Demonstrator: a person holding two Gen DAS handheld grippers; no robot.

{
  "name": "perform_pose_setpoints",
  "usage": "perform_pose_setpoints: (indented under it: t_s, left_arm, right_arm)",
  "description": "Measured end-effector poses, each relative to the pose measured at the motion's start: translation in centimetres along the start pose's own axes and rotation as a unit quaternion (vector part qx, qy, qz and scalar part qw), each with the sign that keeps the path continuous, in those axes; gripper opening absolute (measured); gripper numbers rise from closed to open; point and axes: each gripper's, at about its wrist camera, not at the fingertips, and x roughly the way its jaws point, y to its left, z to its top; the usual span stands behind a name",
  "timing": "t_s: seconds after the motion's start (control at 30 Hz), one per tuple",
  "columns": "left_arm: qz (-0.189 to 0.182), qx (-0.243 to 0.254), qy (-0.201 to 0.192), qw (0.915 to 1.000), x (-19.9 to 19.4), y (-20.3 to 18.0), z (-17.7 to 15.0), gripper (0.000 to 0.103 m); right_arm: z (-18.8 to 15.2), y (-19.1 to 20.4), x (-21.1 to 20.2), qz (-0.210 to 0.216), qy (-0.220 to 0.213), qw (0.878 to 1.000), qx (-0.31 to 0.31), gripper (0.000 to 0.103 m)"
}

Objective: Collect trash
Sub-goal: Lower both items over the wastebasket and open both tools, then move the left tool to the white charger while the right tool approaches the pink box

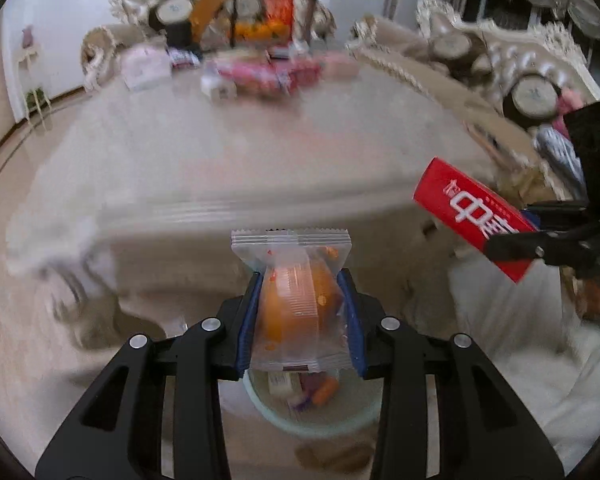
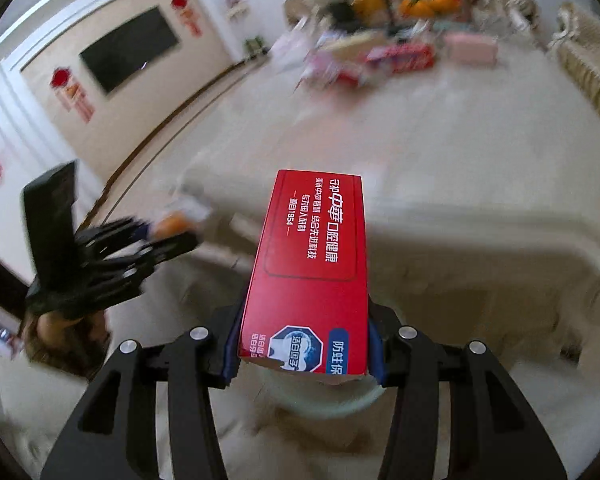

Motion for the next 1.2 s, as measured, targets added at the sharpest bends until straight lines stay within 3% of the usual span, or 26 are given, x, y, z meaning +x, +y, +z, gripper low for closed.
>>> perform_pose_setpoints:
  t_s: [0.17,0.3,0.33,0.37,0.43,0.47,0.57,0.83,1.03,1.2]
  left_arm:
    - [-0.021,-0.007,0.076,0.9968,4.0,-1.2,-3.3,0.038]
    - [-0.027,-0.003,0.122,0.9921,7.3,-1.4,-3.9,0.041]
    - [-0.029,-0.002,0.137,0.9901,8.2,-1.5,-4.0,0.045]
    - [-0.028,-0.001,0.149,0.9884,9.1,-1.5,-4.1,0.060]
    - [-0.002,0.005,0.157,0.9875,9.9,-1.4,-4.3,0.080]
    - [0.016,0.011,0.159,0.9871,10.0,-1.2,-4.5,0.080]
    - [0.050,0.018,0.152,0.9869,10.0,-0.8,-4.6,0.080]
    - [0.056,-0.011,0.103,0.9930,6.7,0.5,-2.8,0.080]
    - [0.065,-0.026,0.045,0.9966,2.9,2.5,1.2,0.080]
    - [0.105,-0.028,-0.001,0.9941,2.2,4.6,6.5,0.080]
  right_arm:
    - [-2.4,-0.7,4.7,-0.009,0.084,0.996,0.014,0.047]
    - [-1.9,-1.8,8.0,-0.014,0.113,0.993,0.017,0.047]
    - [-1.8,-1.8,8.6,-0.013,0.115,0.993,0.017,0.049]
    - [-1.9,-1.9,9.4,-0.018,0.123,0.992,0.012,0.051]
    - [-1.9,-2.0,10.6,-0.041,0.130,0.991,0.003,0.074]
    - [-2.1,-2.2,10.6,-0.046,0.129,0.991,0.003,0.075]
    - [-2.0,-2.7,10.7,-0.050,0.126,0.991,0.015,0.075]
    - [-1.5,-2.3,7.6,-0.065,0.086,0.994,-0.002,0.075]
    - [2.0,-0.9,3.3,-0.076,-0.010,0.997,-0.031,0.075]
    - [6.6,-2.8,1.3,-0.133,-0.089,0.987,-0.018,0.075]
